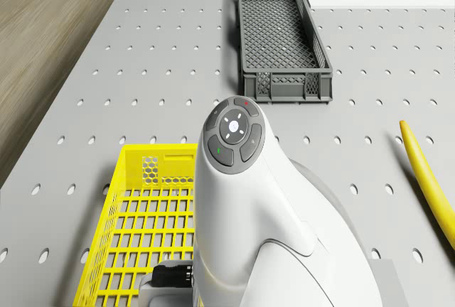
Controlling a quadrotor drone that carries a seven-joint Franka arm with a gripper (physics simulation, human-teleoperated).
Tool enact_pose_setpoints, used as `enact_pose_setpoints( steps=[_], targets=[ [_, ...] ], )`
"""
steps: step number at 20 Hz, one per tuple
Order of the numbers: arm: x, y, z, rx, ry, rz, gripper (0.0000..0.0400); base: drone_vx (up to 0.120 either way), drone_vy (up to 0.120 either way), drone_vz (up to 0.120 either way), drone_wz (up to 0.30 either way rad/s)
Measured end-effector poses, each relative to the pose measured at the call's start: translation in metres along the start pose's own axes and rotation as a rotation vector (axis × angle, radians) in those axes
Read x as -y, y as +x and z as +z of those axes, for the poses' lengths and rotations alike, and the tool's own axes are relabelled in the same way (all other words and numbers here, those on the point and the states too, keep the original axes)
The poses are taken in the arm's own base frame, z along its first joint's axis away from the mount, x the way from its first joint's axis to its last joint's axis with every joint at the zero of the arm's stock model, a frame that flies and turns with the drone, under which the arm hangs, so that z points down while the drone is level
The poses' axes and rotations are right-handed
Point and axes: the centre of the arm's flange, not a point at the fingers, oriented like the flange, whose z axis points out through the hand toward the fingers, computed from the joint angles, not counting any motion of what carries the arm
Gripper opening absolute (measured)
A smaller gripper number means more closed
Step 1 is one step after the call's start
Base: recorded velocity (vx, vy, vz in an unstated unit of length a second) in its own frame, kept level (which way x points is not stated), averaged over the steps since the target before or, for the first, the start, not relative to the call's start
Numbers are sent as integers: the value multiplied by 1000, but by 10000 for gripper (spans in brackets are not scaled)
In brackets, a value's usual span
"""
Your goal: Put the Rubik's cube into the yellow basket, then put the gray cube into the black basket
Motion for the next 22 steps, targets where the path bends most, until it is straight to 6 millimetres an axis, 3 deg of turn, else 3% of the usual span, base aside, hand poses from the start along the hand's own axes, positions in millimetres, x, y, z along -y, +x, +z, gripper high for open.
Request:
enact_pose_setpoints(
  steps=[14,22],
  targets=[
    [0,0,0,0,0,0,400,3,-120,0,0],
    [0,0,0,0,0,0,400,120,-120,0,0]
  ],
)
